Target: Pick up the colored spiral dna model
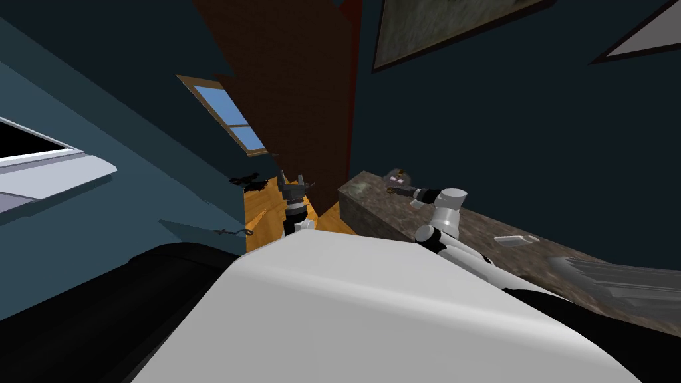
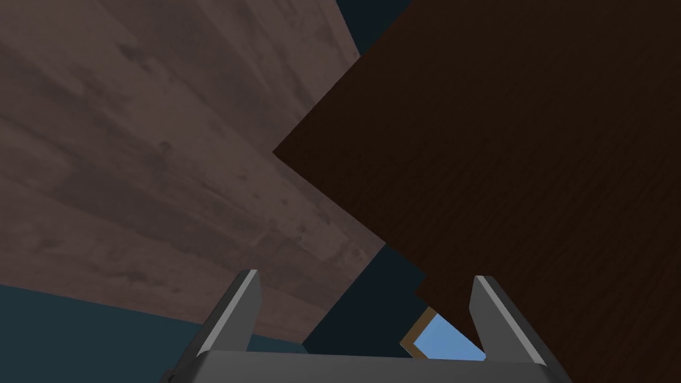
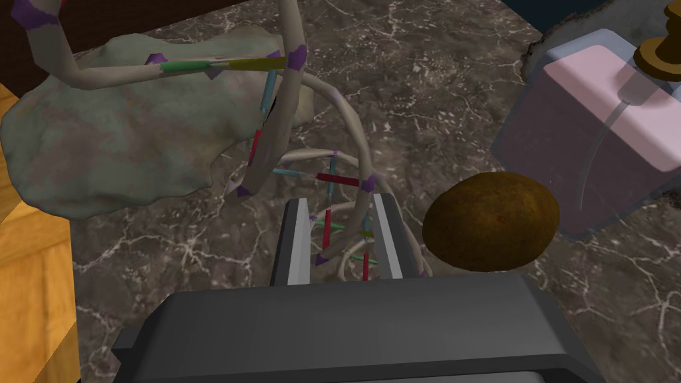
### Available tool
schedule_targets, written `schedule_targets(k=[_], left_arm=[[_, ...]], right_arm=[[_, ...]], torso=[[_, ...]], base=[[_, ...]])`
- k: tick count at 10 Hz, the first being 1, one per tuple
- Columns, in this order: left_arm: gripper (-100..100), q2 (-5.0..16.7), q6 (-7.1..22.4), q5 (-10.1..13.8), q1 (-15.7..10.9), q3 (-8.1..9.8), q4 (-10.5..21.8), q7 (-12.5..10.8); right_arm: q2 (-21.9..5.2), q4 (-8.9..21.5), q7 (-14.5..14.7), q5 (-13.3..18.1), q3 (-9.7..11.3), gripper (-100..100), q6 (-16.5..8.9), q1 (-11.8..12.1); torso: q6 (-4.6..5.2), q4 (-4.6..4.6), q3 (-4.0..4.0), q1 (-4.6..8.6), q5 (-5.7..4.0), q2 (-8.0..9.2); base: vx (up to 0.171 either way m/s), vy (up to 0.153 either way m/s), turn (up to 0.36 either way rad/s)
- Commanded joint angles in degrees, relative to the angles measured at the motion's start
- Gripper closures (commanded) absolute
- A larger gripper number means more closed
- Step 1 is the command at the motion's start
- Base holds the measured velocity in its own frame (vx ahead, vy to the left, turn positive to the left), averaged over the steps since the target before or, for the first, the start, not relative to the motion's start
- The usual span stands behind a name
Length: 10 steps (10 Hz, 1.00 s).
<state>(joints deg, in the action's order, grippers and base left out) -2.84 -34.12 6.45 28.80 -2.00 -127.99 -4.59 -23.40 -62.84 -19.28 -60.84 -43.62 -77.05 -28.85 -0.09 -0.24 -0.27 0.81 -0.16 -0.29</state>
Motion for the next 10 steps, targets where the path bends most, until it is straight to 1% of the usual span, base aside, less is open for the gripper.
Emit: schedule_targets(k=[1, 2, 3, 4, 5, 6, 7, 8, 9, 10], left_arm=[[0, 0.0, 0.0, 0.0, 0.0, 0.00, 0.0, 0.0], [0, 0.0, 0.0, 0.0, 0.0, 0.00, 0.0, 0.0], [0, 0.0, 0.0, 0.0, 0.0, 0.00, 0.0, 0.0], [0, 0.0, 0.0, 0.0, 0.0, 0.00, 0.0, 0.0], [0, 0.0, 0.0, 0.0, 0.0, 0.00, 0.0, 0.0], [0, 0.0, 0.0, 0.0, 0.0, 0.00, 0.0, 0.0], [0, 0.0, 0.0, 0.0, 0.0, 0.00, 0.0, 0.0], [0, 0.0, 0.0, 0.0, 0.0, 0.00, 0.0, 0.0], [0, 0.0, 0.0, 0.0, 0.0, 0.00, 0.0, 0.0], [0, 0.0, 0.0, 0.0, 0.0, 0.00, 0.0, 0.0]], right_arm=[[0.6, -1.6, -2.1, 0.0, 1.5, 100, 2.1, 0.6], [1.5, -3.6, -4.1, 0.0, 3.6, 100, 4.2, 1.4], [1.5, -3.6, -4.4, 0.0, 3.6, 100, 4.4, 1.4], [2.3, -5.7, -6.7, 0.0, 5.7, 100, 6.7, 2.1], [3.2, -7.6, -8.3, 0.0, 7.5, 100, 8.2, 2.9], [3.2, -7.7, -9.0, 0.0, 7.8, 100, 9.2, 2.9], [4.1, -9.8, -11.2, 0.0, 9.9, 100, 11.1, 3.7], [4.1, -9.8, -11.3, 0.0, 9.9, 100, 11.5, 3.7], [4.9, -11.8, -13.6, 0.0, 12.1, 100, 13.9, 4.5], [4.6, -11.2, -12.4, 0.1, 11.0, 100, 12.4, 4.4]], torso=[[0.00, 0.00, 0.00, 0.00, 0.00, 0.00], [0.10, 0.00, -0.01, -0.10, 0.03, -0.03], [0.07, 0.01, 0.02, -0.08, 0.03, 0.03], [0.10, 0.02, 0.00, -0.13, 0.04, -0.03], [0.04, 0.02, -0.01, -0.09, 0.04, -0.04], [0.02, 0.04, 0.05, -0.02, 0.01, 0.07], [0.12, 0.04, 0.06, -0.11, 0.03, 0.08], [0.05, 0.05, 0.08, -0.20, 0.04, 0.11], [0.11, 0.07, 0.05, -0.20, 0.07, 0.01], [0.07, 0.06, 0.04, -0.09, 0.03, 0.01]], base=[[-0.073, -0.101, 0.092], [-0.091, -0.107, 0.087], [-0.067, -0.095, 0.073], [-0.067, -0.115, 0.126], [-0.113, -0.152, 0.216], [-0.107, -0.101, 0.105], [-0.109, -0.078, 0.112], [-0.074, -0.081, 0.077], [-0.072, -0.120, 0.111], [-0.038, -0.062, 0.048]])
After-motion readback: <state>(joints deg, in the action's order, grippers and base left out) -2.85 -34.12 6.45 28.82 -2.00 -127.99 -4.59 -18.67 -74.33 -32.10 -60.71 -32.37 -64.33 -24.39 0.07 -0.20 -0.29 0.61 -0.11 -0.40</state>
